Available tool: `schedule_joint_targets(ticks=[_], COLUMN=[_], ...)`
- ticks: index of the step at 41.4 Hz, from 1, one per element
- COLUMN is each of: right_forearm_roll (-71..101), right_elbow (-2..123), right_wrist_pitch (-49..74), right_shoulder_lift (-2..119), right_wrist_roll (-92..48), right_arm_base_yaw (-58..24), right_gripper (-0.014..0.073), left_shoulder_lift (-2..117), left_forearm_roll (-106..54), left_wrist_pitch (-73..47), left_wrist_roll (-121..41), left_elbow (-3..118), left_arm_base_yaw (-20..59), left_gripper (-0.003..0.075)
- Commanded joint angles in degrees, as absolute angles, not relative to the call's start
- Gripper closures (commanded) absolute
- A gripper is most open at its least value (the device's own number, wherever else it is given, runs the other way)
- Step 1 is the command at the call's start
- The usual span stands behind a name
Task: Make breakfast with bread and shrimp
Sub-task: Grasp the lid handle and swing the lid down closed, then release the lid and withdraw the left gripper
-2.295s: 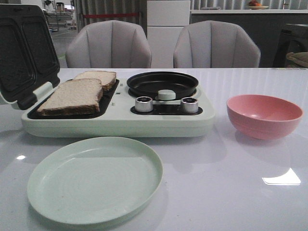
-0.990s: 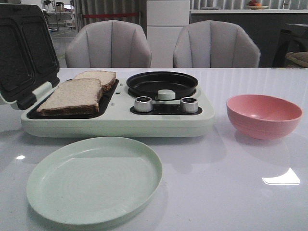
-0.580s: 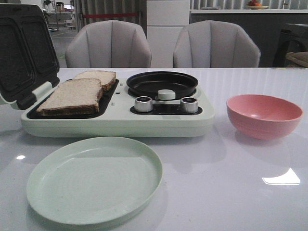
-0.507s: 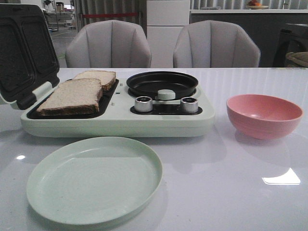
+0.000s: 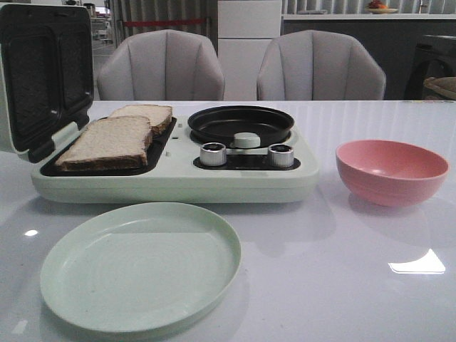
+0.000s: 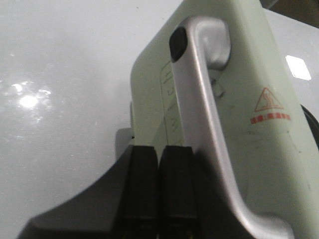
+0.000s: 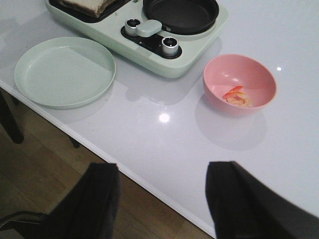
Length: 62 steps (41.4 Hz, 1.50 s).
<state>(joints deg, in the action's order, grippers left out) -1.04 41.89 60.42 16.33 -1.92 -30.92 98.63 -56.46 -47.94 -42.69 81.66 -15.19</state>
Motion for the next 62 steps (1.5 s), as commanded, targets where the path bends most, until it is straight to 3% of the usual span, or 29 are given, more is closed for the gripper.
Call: schedule_joint_targets(ticks=[1,15,36,51,62], right_forearm_roll=[-1.6,-1.6,-1.6,-1.6,-1.6], right_elbow=[43.1,43.1,43.1,43.1,43.1], right_wrist_pitch=[56.3,56.3,56.3,56.3,56.3], right_shoulder_lift=[17.0,17.0,17.0,17.0,17.0], right_wrist_roll=[-2.0,-2.0,-2.0,-2.0,-2.0], right_arm_base_yaw=[-30.8,-30.8,-30.8,-30.8,-30.8], right_gripper=[0.0111,0.0111,0.0111,0.0111,0.0111], left_shoulder_lift=[96.1,96.1,95.0,86.0,76.0], left_forearm_roll=[-60.5,-60.2,-60.6,-48.6,-24.9], left_wrist_pitch=[-48.2,-47.8,-52.8,-52.7,-46.8], left_wrist_roll=[-43.1,-45.3,-48.6,-46.8,-29.0], left_elbow=[83.7,83.7,83.7,81.9,75.0], left_arm_base_yaw=[-12.9,-2.1,3.9,22.2,36.7], left_gripper=[0.0619,0.0619,0.0619,0.0619,0.0619])
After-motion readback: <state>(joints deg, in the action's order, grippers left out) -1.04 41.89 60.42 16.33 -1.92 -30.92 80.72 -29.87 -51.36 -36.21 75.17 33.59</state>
